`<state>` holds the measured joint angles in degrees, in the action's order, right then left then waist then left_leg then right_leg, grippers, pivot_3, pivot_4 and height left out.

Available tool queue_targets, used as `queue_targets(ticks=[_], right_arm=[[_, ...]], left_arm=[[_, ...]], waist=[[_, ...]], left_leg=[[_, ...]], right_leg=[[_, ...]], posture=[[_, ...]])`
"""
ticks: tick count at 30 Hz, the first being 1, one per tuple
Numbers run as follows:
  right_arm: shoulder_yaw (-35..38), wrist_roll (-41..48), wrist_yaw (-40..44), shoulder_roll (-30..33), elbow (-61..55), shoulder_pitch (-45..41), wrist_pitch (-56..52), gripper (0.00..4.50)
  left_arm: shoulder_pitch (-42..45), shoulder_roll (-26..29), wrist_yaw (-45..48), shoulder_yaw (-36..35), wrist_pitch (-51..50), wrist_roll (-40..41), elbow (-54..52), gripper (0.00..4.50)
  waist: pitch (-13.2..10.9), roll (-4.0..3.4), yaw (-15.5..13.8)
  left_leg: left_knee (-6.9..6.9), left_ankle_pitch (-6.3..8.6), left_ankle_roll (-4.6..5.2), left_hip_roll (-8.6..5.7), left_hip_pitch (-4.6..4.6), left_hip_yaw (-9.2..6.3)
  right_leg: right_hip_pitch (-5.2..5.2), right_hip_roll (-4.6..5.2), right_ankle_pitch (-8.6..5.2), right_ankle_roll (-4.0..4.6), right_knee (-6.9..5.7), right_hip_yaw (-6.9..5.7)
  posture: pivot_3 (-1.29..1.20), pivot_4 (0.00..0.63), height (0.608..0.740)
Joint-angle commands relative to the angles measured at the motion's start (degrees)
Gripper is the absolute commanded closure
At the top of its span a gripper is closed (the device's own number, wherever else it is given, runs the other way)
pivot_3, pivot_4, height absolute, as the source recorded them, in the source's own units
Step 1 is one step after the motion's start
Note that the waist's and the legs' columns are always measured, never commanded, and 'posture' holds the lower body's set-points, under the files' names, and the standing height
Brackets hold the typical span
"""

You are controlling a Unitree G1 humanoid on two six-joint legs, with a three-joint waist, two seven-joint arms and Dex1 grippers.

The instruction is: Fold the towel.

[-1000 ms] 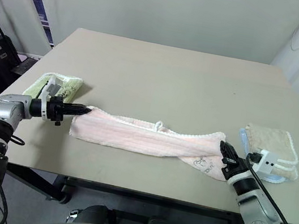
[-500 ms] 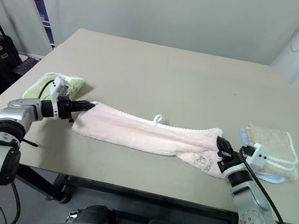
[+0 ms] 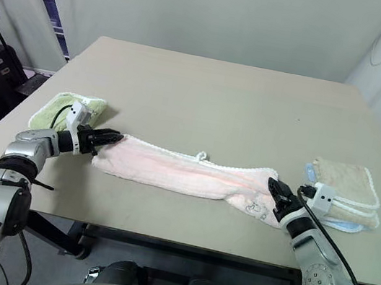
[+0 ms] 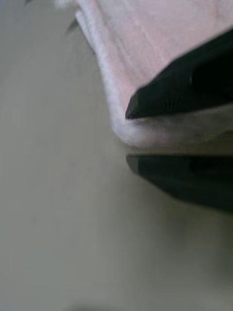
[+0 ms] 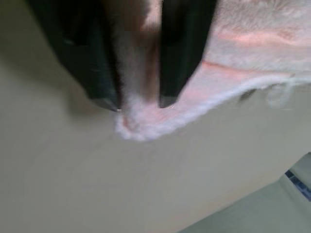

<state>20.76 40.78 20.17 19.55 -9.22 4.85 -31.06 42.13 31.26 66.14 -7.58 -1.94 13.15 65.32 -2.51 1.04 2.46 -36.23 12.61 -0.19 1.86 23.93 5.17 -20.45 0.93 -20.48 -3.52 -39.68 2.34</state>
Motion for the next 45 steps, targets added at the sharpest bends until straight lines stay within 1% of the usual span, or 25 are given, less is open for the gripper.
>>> queue_targets(ticks=[1, 3, 5, 6, 7, 11, 14, 17, 19, 21, 25, 30, 32, 34, 37, 40, 42, 45], right_arm=[[0.0, 0.3, 0.8, 0.9, -1.8, -1.7, -0.4, 2.02], [0.1, 0.0, 1.1, 1.0, -2.1, -2.0, -0.1, 1.30], [1.6, 1.2, -0.1, 1.0, -2.2, -3.0, -1.0, 0.66], [2.8, 3.0, -0.8, 1.4, -2.5, -3.5, -2.8, 0.21], [4.2, 6.6, -1.1, 2.2, -3.0, -3.9, -6.2, 0.03], [9.5, 20.1, -2.9, 4.5, -4.7, -5.2, -15.7, 0.03], [12.9, 35.1, -4.4, 7.4, -4.1, -4.3, -24.2, 0.03], [14.3, 52.4, -4.4, 11.8, -0.9, -0.7, -31.4, 0.03], [13.7, 63.6, -7.9, 14.0, 1.4, 2.7, -32.3, 0.03], [12.3, 69.6, -8.9, 15.8, 1.7, 6.9, -33.1, 0.03], [8.8, 72.0, -8.5, 18.2, 1.8, 13.3, -35.0, 0.03], [6.1, 72.2, -10.3, 19.5, 2.1, 16.9, -33.9, 0.03], [5.4, 70.6, -12.4, 19.6, 3.4, 16.2, -32.3, 0.03], [4.8, 67.2, -15.8, 19.4, 7.0, 13.7, -30.0, 0.03], [5.5, 63.8, -17.0, 19.5, 11.1, 10.4, -28.3, 0.03], [6.0, 62.2, -19.5, 19.5, 15.0, 7.2, -27.6, 0.03], [5.9, 58.9, -19.5, 19.5, 15.9, 5.8, -27.1, 0.03], [7.1, 57.3, -20.4, 18.6, 17.7, 3.8, -26.2, 0.03]], left_arm=[[2.7, 0.0, -1.2, -1.8, 0.6, 0.6, -0.1, 1.95], [2.9, 0.0, -1.9, -2.1, 0.9, 0.4, 0.0, 1.21], [3.1, 0.1, -1.5, -2.5, 0.4, 0.8, -0.4, 0.60], [3.1, 0.3, -0.7, -2.9, -0.1, 1.3, -0.8, 0.13], [3.0, 0.5, 0.6, -3.2, -0.9, 1.9, -1.6, 0.00], [1.0, 1.5, 9.5, -2.3, -4.8, 3.2, -7.0, 0.00], [-1.7, 2.4, 15.2, -2.0, -9.8, 5.3, -14.6, 0.00], [-4.4, 2.8, 17.6, -2.2, -14.8, 7.5, -22.1, 0.00], [-6.0, 2.4, 17.7, -1.7, -16.4, 8.0, -25.8, 0.00], [-7.6, 1.8, 18.2, -1.0, -17.8, 8.4, -29.0, 0.00], [-9.2, 0.1, 17.3, 0.7, -17.9, 8.2, -31.7, 0.00], [-9.3, -1.6, 16.6, 2.2, -17.1, 8.0, -31.7, 0.00], [-9.7, -1.9, 16.6, 3.0, -16.2, 7.5, -31.7, 0.00], [-9.8, -2.2, 16.4, 3.3, -15.7, 7.5, -31.7, 0.00], [-9.7, -2.2, 16.2, 3.5, -15.4, 7.8, -31.4, 0.00], [-9.5, -2.0, 16.0, 3.8, -14.9, 7.7, -31.1, 0.00], [-9.8, -1.7, 15.9, 4.3, -13.3, 6.7, -30.3, 0.00], [-10.2, -1.5, 15.9, 4.0, -13.7, 7.2, -30.5, 0.00]], waist=[[0.0, 0.00, 0.0], [0.0, 0.00, 0.0], [0.0, 0.00, 0.0], [0.0, 0.00, 0.0], [0.0, 0.00, 0.1], [0.0, 0.02, 0.0], [0.0, 0.01, 0.1], [0.0, 0.03, 0.1], [0.0, 0.03, 0.0], [0.0, 0.04, 0.0], [0.0, 0.04, 0.1], [0.0, 0.05, 0.1], [0.0, 0.06, 0.1], [0.0, 0.07, 0.1], [0.0, 0.07, 0.0], [0.0, 0.09, 0.1], [0.1, 0.17, 0.0], [0.1, 0.25, 0.1]], left_leg=[[0.00, 0.00, 0.00, 0.00, 0.00, 0.00], [0.00, 0.00, 0.00, 0.00, 0.00, 0.00], [0.00, 0.00, 0.00, 0.00, 0.00, 0.00], [0.00, 0.00, 0.00, 0.00, 0.00, 0.00], [0.00, 0.00, 0.00, 0.00, 0.00, 0.01], [0.01, 0.00, 0.00, 0.00, 0.00, 0.01], [0.05, 0.00, -0.01, 0.02, 0.00, 0.00], [0.10, 0.00, 0.00, 0.02, 0.00, 0.00], [0.10, 0.00, 0.00, 0.03, 0.00, -0.03], [0.08, 0.00, 0.03, 0.02, -0.01, -0.03], [0.01, -0.02, 0.12, 0.01, -0.05, -0.02], [-0.02, -0.07, 0.21, 0.01, -0.05, 0.00], [-0.02, -0.07, 0.21, 0.01, -0.05, 0.01], [-0.02, -0.07, 0.22, 0.01, -0.05, 0.01], [-0.01, -0.07, 0.22, -0.01, -0.02, 0.02], [0.00, -0.08, 0.23, 0.00, 0.01, 0.02], [-0.01, -0.08, 0.23, -0.01, 0.00, 0.03], [-0.02, -0.13, 0.32, -0.01, -0.01, 0.03]], right_leg=[[0.00, 0.00, 0.00, 0.00, 0.00, 0.00], [0.00, 0.00, 0.00, 0.00, 0.00, 0.00], [0.00, 0.00, 0.00, 0.00, 0.00, 0.00], [0.00, 0.00, 0.00, 0.00, 0.00, 0.00], [-0.01, 0.00, 0.00, 0.00, -0.01, 0.00], [-0.01, 0.00, 0.00, 0.00, -0.01, -0.01], [0.00, 0.01, -0.01, 0.02, -0.01, -0.01], [0.00, 0.04, -0.01, 0.03, 0.03, -0.01], [0.04, 0.04, -0.02, 0.03, 0.06, -0.03], [0.09, 0.04, -0.01, 0.03, 0.11, -0.03], [0.18, 0.04, -0.01, 0.02, 0.14, -0.02], [0.21, 0.04, 0.02, -0.01, 0.24, 0.01], [0.21, 0.04, 0.03, -0.03, 0.27, 0.03], [0.21, 0.04, 0.05, -0.05, 0.31, 0.04], [0.19, 0.05, 0.05, -0.05, 0.35, 0.04], [0.17, 0.04, 0.06, -0.07, 0.35, 0.04], [0.19, 0.04, 0.08, -0.10, 0.37, 0.05], [0.26, 0.07, 0.19, -0.10, 0.48, 0.06]], posture=[[0.00, 0.000, 0.740], [0.00, 0.000, 0.740], [0.00, 0.000, 0.740], [0.00, 0.000, 0.740], [0.00, 0.000, 0.740], [0.00, 0.000, 0.740], [0.00, 0.000, 0.740], [0.00, 0.000, 0.740], [0.00, 0.000, 0.740], [0.00, 0.000, 0.740], [0.00, 0.000, 0.740], [0.00, 0.000, 0.740], [0.00, 0.000, 0.740], [0.00, 0.000, 0.740], [0.00, 0.000, 0.740], [0.00, 0.000, 0.740], [0.00, 0.000, 0.740], [0.00, 0.000, 0.740]])
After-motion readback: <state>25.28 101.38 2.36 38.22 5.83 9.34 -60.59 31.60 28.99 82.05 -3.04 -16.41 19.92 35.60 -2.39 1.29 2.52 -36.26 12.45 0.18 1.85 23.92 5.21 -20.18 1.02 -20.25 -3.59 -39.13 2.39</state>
